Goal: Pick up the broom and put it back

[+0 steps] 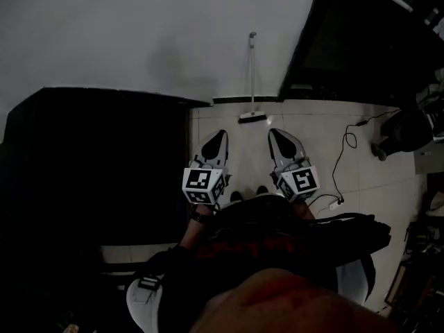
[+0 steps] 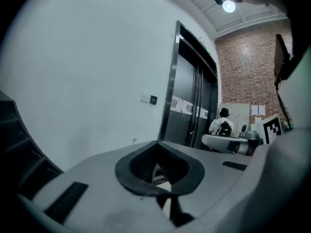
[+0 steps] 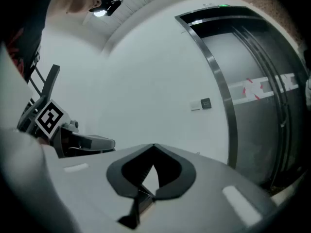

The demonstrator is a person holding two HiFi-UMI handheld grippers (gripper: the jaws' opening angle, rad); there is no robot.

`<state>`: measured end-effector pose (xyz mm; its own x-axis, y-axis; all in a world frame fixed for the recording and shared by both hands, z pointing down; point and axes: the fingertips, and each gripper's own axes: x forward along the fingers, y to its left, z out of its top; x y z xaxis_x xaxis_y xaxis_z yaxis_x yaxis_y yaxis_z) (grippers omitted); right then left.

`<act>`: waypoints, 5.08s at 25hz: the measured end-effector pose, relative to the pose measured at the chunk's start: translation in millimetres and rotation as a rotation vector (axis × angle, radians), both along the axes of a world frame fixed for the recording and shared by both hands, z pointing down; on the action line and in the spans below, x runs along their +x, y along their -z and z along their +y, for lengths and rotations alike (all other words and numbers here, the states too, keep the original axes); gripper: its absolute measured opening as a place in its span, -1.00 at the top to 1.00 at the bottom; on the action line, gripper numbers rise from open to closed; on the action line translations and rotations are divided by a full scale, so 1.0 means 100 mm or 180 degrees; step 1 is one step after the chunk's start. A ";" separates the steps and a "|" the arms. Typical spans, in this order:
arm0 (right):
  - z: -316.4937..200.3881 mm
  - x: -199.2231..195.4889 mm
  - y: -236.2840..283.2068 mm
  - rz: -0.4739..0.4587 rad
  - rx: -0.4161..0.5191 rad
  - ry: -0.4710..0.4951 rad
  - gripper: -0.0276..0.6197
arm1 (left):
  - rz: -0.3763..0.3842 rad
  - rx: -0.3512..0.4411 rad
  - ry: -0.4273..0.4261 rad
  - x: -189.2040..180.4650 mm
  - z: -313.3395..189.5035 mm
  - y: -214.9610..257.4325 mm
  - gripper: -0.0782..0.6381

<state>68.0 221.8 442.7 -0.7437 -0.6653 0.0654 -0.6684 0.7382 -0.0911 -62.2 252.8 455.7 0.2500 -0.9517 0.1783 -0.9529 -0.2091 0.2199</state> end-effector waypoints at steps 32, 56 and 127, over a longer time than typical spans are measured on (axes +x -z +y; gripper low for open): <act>-2.53 -0.31 -0.41 -0.0141 -0.0164 0.0481 0.91 | -0.0392 -0.0247 0.0538 -0.13 -2.28 -0.17 0.77; -3.46 -1.03 -2.52 0.0931 -0.1058 0.0313 -0.24 | -0.0397 -0.0640 0.0806 -1.03 -2.69 -0.56 0.77; -3.79 -0.43 -1.09 0.0500 -0.0512 -0.0636 0.64 | 0.0300 -0.0273 0.0042 -0.89 -3.15 -0.53 0.77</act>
